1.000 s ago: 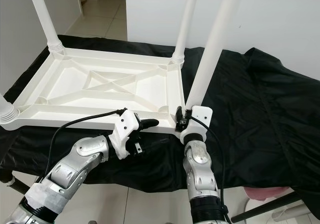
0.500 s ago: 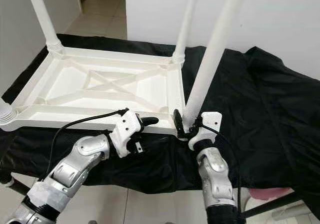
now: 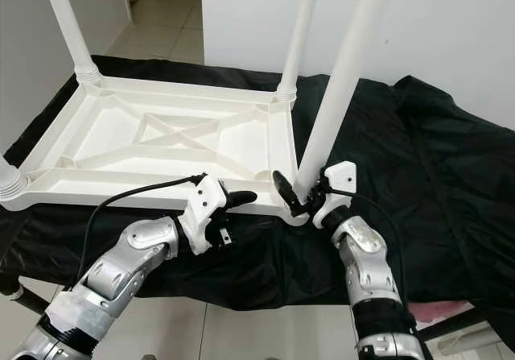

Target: Building children table

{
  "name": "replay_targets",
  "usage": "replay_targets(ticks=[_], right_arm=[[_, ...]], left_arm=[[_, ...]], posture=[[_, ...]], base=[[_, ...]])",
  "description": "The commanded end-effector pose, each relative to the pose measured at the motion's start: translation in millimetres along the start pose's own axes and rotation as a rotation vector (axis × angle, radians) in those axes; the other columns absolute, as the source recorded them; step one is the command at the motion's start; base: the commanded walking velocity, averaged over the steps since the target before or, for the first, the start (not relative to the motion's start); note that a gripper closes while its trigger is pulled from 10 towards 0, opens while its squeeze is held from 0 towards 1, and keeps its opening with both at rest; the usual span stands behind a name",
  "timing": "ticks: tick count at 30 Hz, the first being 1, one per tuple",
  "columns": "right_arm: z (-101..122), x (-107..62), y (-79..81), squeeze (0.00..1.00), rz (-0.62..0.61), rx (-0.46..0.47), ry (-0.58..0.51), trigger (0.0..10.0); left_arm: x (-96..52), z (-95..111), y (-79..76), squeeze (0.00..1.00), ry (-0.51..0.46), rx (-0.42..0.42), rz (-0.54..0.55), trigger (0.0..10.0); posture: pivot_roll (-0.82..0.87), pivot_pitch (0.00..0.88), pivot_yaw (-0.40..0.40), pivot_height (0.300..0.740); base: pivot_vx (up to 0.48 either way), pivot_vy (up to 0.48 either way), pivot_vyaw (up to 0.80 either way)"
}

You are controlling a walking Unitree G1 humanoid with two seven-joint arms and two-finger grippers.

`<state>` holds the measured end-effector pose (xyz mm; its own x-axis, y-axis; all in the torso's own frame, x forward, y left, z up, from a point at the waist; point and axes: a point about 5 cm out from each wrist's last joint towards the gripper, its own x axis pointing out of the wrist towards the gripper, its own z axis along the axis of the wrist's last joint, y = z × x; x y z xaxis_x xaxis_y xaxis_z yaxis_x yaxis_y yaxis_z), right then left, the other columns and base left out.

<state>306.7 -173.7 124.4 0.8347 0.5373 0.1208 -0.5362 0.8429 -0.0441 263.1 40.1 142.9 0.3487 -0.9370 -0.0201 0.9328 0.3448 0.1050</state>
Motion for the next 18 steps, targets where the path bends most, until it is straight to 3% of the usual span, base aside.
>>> replay_targets(ticks=[1,2,10,11,18], right_arm=[[-2.9,-0.2,-0.1,0.00,0.024,0.000,0.008,4.1],[-4.6,-0.5,0.2,0.00,0.034,0.002,0.015,0.0],[-9.9,-3.4,0.3,0.00,0.062,0.008,0.029,0.0],[-10.9,-3.8,-0.5,0.00,0.058,0.009,0.033,10.0],[-13.0,-7.7,0.7,0.00,0.044,0.021,0.025,10.0]], left_arm=[[0.9,-0.1,-5.1,0.00,0.009,0.006,-0.103,10.0],[0.8,-0.2,-5.0,0.00,0.009,0.005,-0.102,10.0],[-0.7,-0.2,-4.8,0.00,0.013,-0.003,-0.097,10.0],[-0.8,-0.2,-4.9,0.00,0.014,-0.004,-0.098,10.0],[-0.7,-0.5,-5.0,0.00,0.016,-0.005,-0.104,10.0]], posture=[[-0.02,0.000,-0.055,0.740],[-0.02,0.000,-0.061,0.740],[-0.01,0.000,-0.064,0.740],[-0.01,0.000,-0.064,0.740],[-0.02,0.000,-0.056,0.740]], base=[[0.000,0.000,0.00],[0.000,0.000,0.00],[0.000,0.000,0.00],[0.000,0.000,0.00],[0.000,0.000,0.00]])
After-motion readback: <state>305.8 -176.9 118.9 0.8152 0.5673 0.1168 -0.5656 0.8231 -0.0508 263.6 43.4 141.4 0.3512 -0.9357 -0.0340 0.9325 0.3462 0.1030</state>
